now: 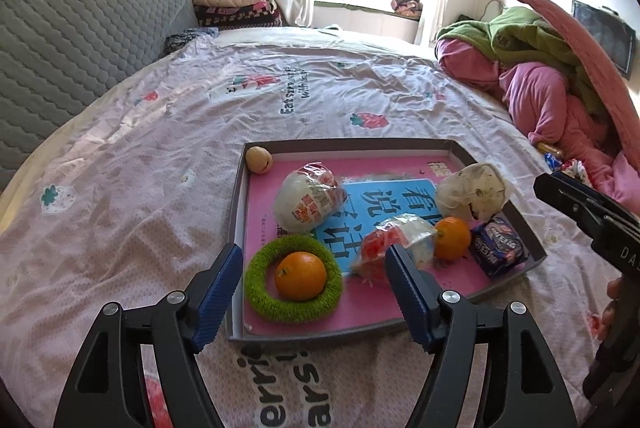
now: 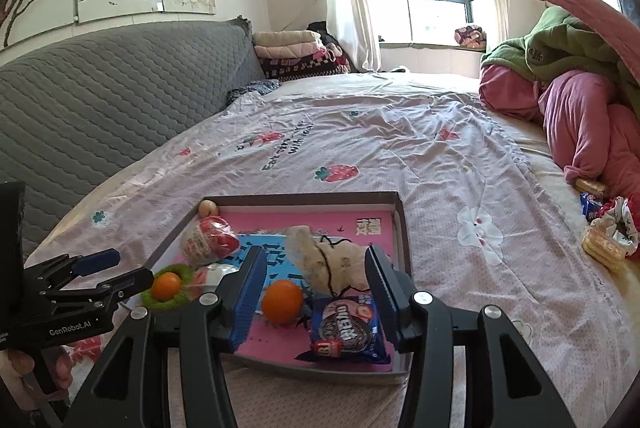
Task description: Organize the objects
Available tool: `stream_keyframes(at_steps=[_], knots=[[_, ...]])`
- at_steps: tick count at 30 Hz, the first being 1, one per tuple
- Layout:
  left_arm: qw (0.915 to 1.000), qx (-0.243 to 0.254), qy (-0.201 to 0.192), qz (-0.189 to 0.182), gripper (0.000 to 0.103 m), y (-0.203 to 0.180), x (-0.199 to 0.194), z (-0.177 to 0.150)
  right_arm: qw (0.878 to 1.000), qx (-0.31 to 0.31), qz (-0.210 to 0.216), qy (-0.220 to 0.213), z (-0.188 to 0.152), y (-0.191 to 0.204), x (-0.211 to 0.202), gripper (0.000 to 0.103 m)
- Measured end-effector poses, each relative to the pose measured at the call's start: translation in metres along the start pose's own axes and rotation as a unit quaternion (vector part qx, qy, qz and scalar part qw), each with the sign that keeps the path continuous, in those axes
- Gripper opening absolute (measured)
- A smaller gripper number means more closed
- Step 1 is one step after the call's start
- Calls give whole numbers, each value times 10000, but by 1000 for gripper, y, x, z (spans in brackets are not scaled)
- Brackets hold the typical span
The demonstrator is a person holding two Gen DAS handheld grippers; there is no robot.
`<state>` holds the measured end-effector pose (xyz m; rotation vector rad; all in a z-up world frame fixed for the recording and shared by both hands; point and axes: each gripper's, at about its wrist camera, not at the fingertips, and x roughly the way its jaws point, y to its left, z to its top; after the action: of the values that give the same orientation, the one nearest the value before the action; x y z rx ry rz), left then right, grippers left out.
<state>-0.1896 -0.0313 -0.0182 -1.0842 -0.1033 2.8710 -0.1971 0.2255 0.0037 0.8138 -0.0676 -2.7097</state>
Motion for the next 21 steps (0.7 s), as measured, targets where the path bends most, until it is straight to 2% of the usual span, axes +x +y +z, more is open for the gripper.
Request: stream_keyframes(at_steps=[3,5,12,14,15,21], knots=[[10000,-92,-23,-5,75,1,-8,-5,9999,-108,0,-48,-4,8,-7,54],[9999,-135,-40,-16,76,1,-11,-7,9997,-222,-57,-84,-7,15,-13,60],[9998,-179,-87,58,77,1,-25,-17,9975,-641,-100,-290,-19,38,-30,64],[9997,-198,-83,66,77,0,-27,-20,9973,-674,-5,-277,-22,43,-32,75],[9998,-194,-83,60,77,-1,-29,-24,9973,-679,30,-280,-24,45,-33,76],[9996,-260,-21,67,78,-4,-35,-46,9986,-515,24,-151,-37,45,-37,77]])
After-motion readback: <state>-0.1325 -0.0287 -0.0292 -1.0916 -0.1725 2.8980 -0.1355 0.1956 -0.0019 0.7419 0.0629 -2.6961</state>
